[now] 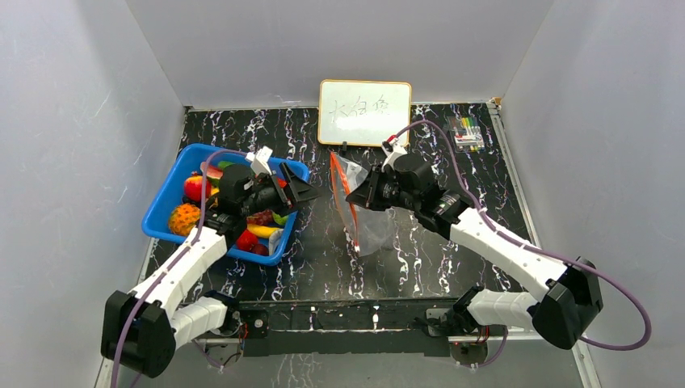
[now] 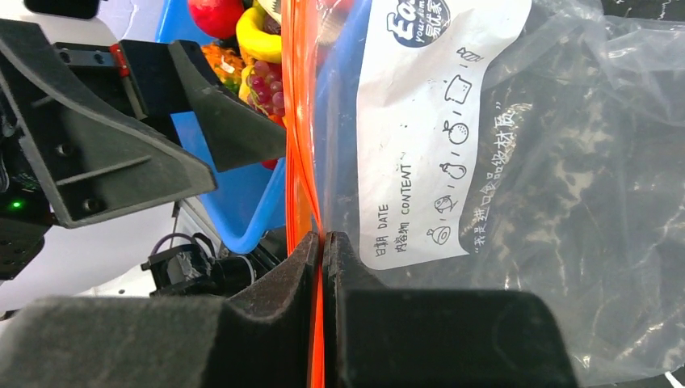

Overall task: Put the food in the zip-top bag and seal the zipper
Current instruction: Unzip the zipper food storage bag.

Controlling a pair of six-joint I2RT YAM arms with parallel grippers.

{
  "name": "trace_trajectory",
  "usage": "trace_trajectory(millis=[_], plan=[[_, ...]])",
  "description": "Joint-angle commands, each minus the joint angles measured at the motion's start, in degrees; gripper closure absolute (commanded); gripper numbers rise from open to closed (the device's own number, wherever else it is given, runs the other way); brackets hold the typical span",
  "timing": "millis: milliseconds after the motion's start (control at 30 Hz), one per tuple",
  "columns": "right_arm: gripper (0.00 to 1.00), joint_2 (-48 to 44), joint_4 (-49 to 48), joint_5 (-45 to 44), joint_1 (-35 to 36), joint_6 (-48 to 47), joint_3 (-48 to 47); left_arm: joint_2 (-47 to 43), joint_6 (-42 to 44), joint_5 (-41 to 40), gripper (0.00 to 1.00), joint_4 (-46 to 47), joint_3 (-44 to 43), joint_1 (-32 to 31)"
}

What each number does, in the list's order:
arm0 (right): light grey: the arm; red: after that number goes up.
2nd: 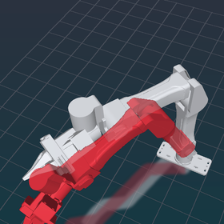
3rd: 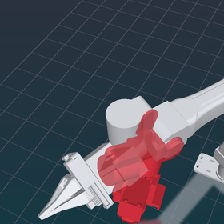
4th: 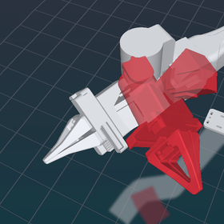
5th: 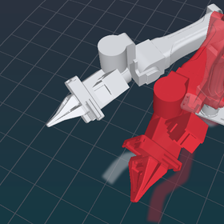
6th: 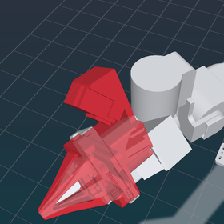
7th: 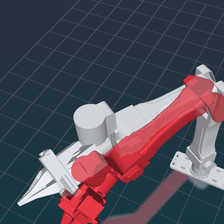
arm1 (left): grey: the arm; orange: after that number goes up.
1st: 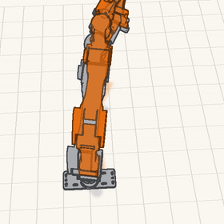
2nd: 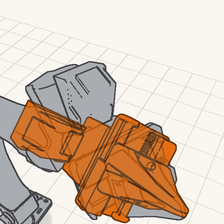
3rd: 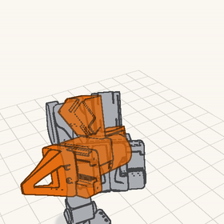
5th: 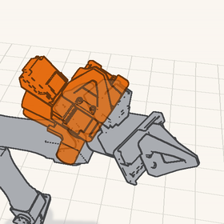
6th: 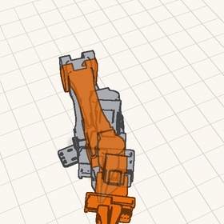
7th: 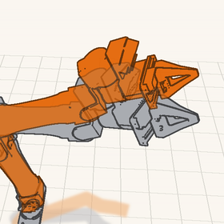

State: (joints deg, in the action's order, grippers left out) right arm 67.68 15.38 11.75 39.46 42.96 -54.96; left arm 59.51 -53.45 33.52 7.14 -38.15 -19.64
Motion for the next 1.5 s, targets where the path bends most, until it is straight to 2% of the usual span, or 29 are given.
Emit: trace_trajectory(millis=[0,167,267,367,467,533,633,800,900,967,1000,1067,1133,1267,1467], plan=[[1.00,1.4,-6.5,-1.9,1.3,2.4,-3.3,2.8,-0.4,2.3,0.16,4.1,-3.1,-1.6],[1.00,4.3,-6.6,-1.9,2.7,2.6,-4.7,5.5,0.7,2.4,0.16,5.5,-3.7,-3.1],[1.00,4.9,-6.4,-2.1,3.4,2.8,-5.2,6.2,2.0,0.8,0.22,4.5,-3.7,-3.5],[1.00,4.8,-5.6,-2.2,3.9,2.9,-5.6,5.8,4.0,-2.4,0.35,2.0,-3.6,-3.7],[1.00,4.4,-3.9,-3.1,4.3,2.9,-5.9,4.8,5.3,-6.5,0.57,-0.4,-3.3,-3.7],[1.00,4.5,-1.5,-3.5,4.3,3.0,-6.8,3.8,5.6,-7.7,0.67,-0.2,-2.7,-3.7],[1.00,4.0,0.4,-3.3,4.7,3.5,-7.2,3.1,5.5,-7.1,0.74,1.4,-2.1,-3.7],[1.00,3.7,-0.2,-4.2,5.4,3.8,-6.1,3.9,3.6,-6.5,0.79,2.8,-2.1,-3.7],[1.00,4.6,1.4,-5.8,5.4,3.5,-6.8,3.8,2.4,-5.5,0.94,4.5,-1.8,-3.7],[0.90,5.6,4.7,-8.3,5.8,3.7,-8.7,3.4,2.1,-5.4,1.00,3.5,-2.4,-3.7],[0.79,6.1,7.5,-10.5,6.4,3.8,-10.3,3.2,2.0,-5.5,1.00,2.7,-2.7,-3.7],[0.66,7.4,13.6,-16.7,9.2,3.5,-14.1,2.3,1.1,-5.3,1.00,2.4,-2.9,-3.7],[0.58,8.8,18.0,-22.2,12.3,3.1,-17.7,1.1,-0.4,-5.0,1.00,3.2,-2.6,-3.7],[0.54,11.2,22.3,-29.3,16.2,2.9,-22.4,-0.5,-2.5,-4.9,1.00,3.8,-2.5,-3.9],[0.53,16.5,26.3,-37.1,17.6,0.6,-28.1,-1.4,-2.2,-4.8,1.00,1.6,-3.9,-4.0]])
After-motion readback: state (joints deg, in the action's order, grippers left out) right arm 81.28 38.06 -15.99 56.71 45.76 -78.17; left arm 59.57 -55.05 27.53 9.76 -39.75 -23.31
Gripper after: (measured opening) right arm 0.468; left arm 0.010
